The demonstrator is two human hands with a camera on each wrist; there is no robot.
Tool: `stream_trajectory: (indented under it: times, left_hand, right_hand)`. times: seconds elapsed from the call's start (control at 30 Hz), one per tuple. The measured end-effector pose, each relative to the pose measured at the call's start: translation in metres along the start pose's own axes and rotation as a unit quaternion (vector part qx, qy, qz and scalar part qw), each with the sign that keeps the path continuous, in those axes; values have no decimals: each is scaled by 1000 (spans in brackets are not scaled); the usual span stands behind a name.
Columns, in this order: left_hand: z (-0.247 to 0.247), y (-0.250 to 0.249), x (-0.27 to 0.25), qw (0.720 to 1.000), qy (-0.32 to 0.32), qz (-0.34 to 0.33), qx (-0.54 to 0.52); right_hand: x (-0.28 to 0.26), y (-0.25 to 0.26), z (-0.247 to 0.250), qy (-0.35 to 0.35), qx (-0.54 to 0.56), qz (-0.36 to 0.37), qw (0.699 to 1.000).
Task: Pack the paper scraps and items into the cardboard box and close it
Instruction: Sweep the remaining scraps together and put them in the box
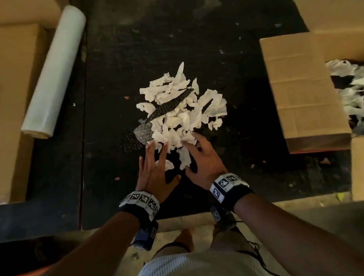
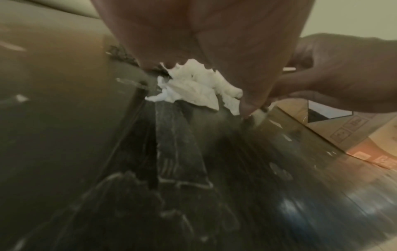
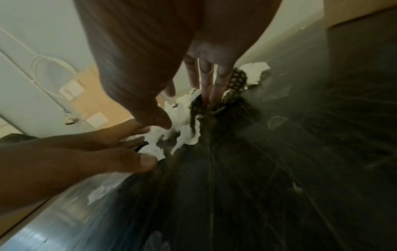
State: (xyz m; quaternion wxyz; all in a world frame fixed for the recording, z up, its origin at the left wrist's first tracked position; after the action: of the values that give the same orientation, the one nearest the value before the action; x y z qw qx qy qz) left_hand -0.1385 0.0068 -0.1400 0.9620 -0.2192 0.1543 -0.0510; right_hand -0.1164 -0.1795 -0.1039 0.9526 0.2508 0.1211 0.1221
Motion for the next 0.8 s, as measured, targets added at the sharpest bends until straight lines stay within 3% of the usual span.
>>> stream_trajectory:
  times: [0.1,0.23,0.47,0.67,0.8]
  left_hand:
    - [11,4,-2,999,-29,6,22]
    - [19,27,-6,999,-19,15,37]
    - [15,42,8,997,19,7,68]
    - [39,23,48,998,-5,-2,62]
    - [63,16,54,998,-6,12,69]
  right_hand:
    - [-13,-4,8,-23,-77,-20,997]
    - [-44,-27,0,4,-58,-65,996]
    - [-13,-19,-16,80,-66,61,993]
    - [23,-9,13,14,-77,73,994]
    - [20,-28,34,-25,-98,-5,995]
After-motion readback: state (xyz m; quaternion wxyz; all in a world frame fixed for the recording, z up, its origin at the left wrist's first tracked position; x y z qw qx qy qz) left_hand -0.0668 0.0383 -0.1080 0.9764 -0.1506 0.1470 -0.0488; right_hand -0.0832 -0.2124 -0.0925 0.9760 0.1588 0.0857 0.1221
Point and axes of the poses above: each hand's wrist, its own x-axis towards the middle knuckle, its own z-axis out of the back of the hand, y = z × x, the point moved 2 cm from there along x, towards the middle knuckle
